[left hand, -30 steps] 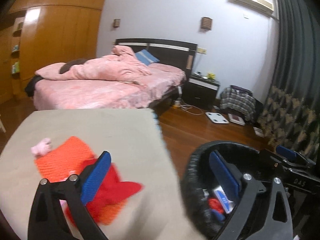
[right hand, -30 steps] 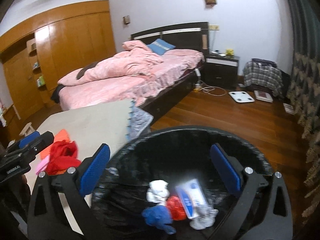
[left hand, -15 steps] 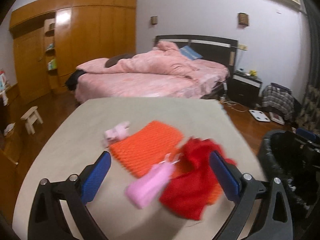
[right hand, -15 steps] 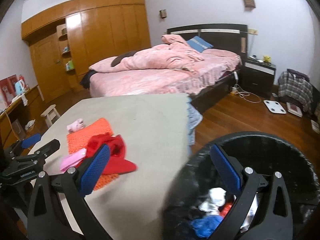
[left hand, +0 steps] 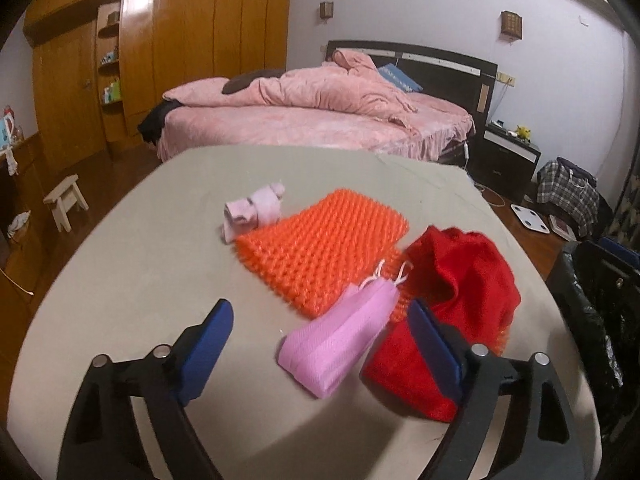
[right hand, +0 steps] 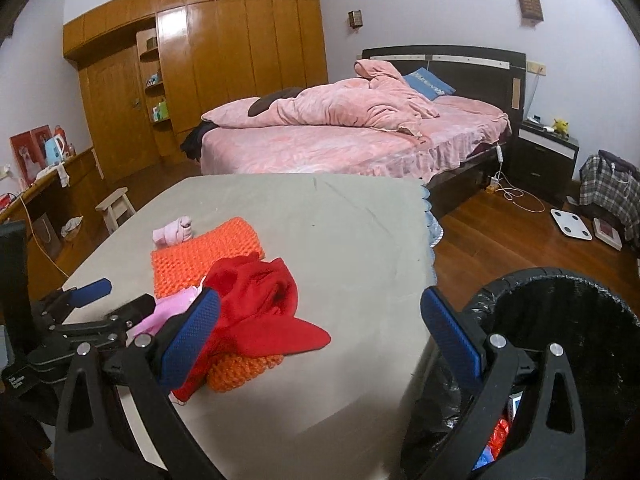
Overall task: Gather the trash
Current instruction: 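Grasp the pink pouch with the left tool while the right grasps the red cloth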
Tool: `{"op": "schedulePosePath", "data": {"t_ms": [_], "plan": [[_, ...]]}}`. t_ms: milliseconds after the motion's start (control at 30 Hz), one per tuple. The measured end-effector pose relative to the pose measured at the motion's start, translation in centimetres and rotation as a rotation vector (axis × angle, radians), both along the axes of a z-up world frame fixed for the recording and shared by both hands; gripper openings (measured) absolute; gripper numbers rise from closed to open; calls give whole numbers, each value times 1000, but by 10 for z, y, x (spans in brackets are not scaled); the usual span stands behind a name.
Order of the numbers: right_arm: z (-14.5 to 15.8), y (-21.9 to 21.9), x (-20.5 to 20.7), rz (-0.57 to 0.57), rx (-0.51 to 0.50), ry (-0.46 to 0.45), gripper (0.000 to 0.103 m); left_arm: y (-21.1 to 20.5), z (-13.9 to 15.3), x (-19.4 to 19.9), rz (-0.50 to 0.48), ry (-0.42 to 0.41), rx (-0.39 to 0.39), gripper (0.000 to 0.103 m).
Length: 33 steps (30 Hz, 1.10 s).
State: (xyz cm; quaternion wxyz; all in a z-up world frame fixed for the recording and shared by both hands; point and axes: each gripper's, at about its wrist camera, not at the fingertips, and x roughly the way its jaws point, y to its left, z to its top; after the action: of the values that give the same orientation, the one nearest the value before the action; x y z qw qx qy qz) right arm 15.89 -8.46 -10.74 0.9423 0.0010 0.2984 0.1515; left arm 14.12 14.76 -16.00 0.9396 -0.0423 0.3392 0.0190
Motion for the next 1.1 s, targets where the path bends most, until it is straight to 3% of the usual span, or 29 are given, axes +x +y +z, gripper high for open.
{"op": "schedulePosePath", "data": {"t_ms": [300,400,467,567,667,1100], "plan": [[-8,7,4,6,-7,17,98,-2,-7,7,-28,55,-25,69],[-10,11,4,11,-8,20,98,-3,-12,11,-51,86,-37,57],[-11,12,5,13,-11,22,98,-3,-15,14,-58,106,-45,38],[-12,15,8,13,-11,27,98,-2,-16,16,-66,120,-58,21],[-13,17,10,16,-14,29,98,0,-13,12,-66,96,-68,13],[-17,40,31,51,-26,44,97,8,27,-7,-36,-53,-90,8]]}}
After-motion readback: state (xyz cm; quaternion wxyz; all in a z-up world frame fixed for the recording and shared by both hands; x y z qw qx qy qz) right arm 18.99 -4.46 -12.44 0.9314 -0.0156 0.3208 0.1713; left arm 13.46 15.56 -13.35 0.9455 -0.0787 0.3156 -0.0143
